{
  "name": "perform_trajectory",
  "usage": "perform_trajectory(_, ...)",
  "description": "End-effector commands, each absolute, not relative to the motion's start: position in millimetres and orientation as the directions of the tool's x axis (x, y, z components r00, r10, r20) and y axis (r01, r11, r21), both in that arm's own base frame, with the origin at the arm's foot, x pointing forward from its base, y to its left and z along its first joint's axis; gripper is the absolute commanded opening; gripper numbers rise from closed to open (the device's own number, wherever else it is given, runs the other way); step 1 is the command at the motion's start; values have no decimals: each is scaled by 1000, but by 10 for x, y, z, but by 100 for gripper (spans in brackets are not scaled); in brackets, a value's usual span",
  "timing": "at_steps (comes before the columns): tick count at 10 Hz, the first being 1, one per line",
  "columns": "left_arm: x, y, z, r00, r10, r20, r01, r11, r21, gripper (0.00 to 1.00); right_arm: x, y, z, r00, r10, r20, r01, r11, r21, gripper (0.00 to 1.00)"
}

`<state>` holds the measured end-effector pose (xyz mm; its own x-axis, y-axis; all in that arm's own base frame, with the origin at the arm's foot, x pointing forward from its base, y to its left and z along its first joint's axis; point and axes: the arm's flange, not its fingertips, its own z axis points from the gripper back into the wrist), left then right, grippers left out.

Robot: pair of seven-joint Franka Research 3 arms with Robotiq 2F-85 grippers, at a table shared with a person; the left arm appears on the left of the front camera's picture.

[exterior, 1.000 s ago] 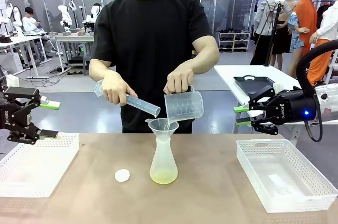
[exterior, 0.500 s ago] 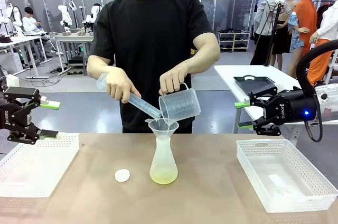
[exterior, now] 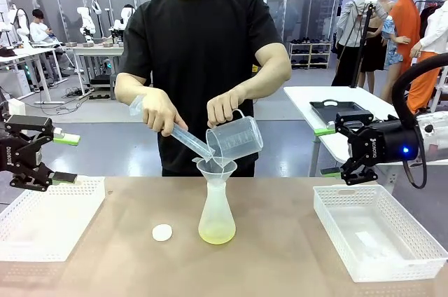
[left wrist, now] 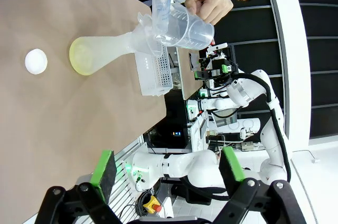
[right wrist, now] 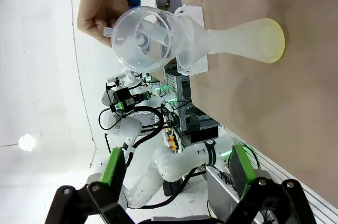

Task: Prepare the solutions needed for the experiment.
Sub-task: Once the solution is in the Big flask , pick up the Plastic Funnel and place it back into the right Organizing basket.

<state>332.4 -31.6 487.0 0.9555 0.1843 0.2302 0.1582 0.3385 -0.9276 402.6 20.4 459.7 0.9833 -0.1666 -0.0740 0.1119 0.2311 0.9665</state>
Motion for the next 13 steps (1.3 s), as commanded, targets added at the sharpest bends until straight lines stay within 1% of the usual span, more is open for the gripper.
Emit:
perform_trajectory(1,3343,-337,4883,955,186,232,165,318,-934,100,4026,197,4600,983,-168,-73,112,230,967,100)
perform_trajectory(12,3343,-337,4883,955,186,232,165,318,-934,100,4014,181,4612,986,-153,-73,107,228,968,100)
perform_trajectory(13,3343,-337,4883,955,186,232,165,318,-934,100,4006,197,4640,985,-159,-65,104,253,962,100)
